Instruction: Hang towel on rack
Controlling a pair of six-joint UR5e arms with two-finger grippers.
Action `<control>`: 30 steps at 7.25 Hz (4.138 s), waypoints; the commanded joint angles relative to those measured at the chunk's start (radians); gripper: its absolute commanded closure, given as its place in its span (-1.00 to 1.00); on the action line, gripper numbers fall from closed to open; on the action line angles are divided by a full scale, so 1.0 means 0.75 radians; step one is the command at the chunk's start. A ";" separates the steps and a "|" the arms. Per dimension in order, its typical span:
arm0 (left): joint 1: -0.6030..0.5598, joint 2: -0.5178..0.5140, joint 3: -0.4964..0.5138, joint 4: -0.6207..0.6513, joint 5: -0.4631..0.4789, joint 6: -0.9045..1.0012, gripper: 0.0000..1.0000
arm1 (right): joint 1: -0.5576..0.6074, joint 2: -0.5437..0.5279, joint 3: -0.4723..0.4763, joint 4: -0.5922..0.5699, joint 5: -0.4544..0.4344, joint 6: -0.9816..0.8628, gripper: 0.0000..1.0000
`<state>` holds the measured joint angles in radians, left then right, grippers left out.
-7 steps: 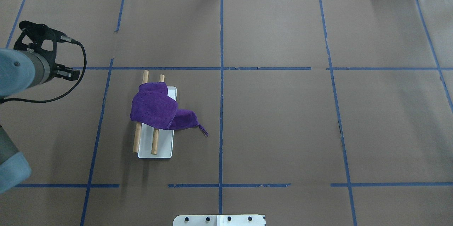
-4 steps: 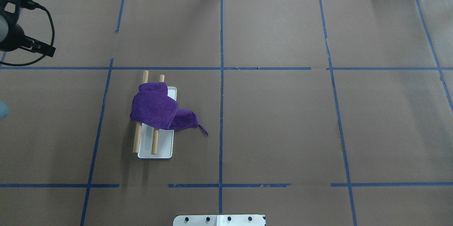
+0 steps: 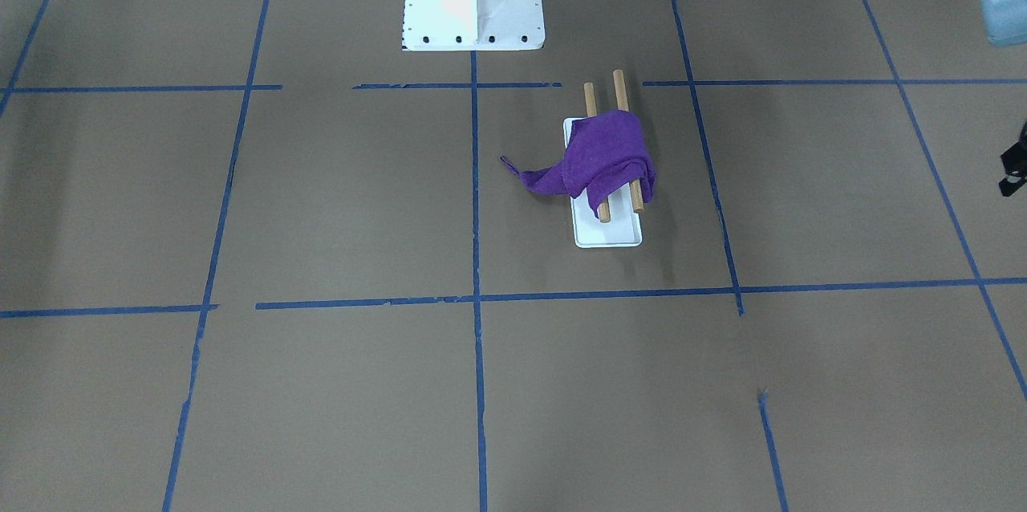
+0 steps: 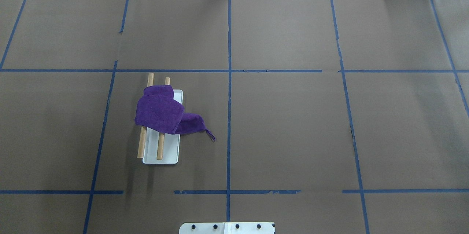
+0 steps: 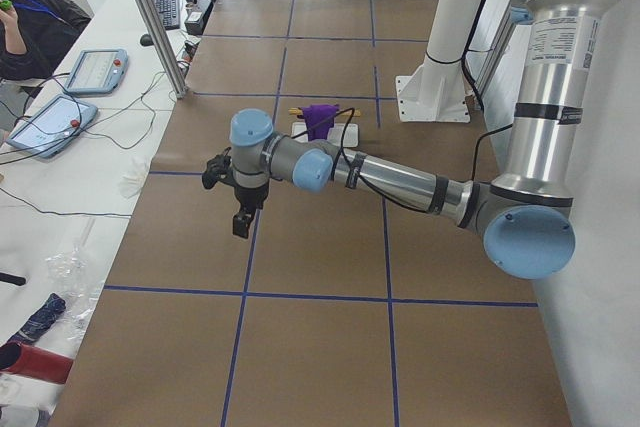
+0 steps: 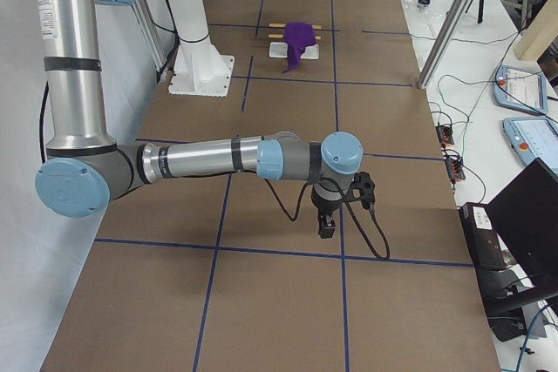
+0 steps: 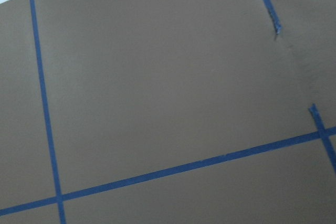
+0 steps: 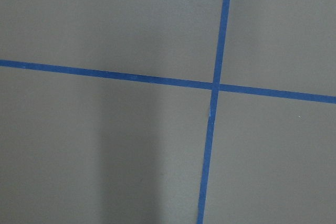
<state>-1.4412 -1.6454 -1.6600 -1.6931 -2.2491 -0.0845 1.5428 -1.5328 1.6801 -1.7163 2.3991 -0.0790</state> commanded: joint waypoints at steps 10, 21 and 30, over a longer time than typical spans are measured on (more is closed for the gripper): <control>-0.124 0.079 0.027 0.267 -0.184 0.080 -1.00 | 0.013 -0.012 -0.019 0.000 0.066 0.001 -1.00; -0.265 -0.005 0.086 0.513 -0.094 0.260 -1.00 | 0.035 -0.030 -0.019 0.000 0.066 -0.009 -1.00; -0.205 0.022 0.090 0.451 -0.094 0.258 -1.00 | 0.035 -0.040 -0.019 0.002 0.063 -0.007 -1.00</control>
<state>-1.5955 -1.6293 -1.5912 -1.3541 -2.3193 0.1089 1.5693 -1.5615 1.6655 -1.7162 2.4473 -0.0849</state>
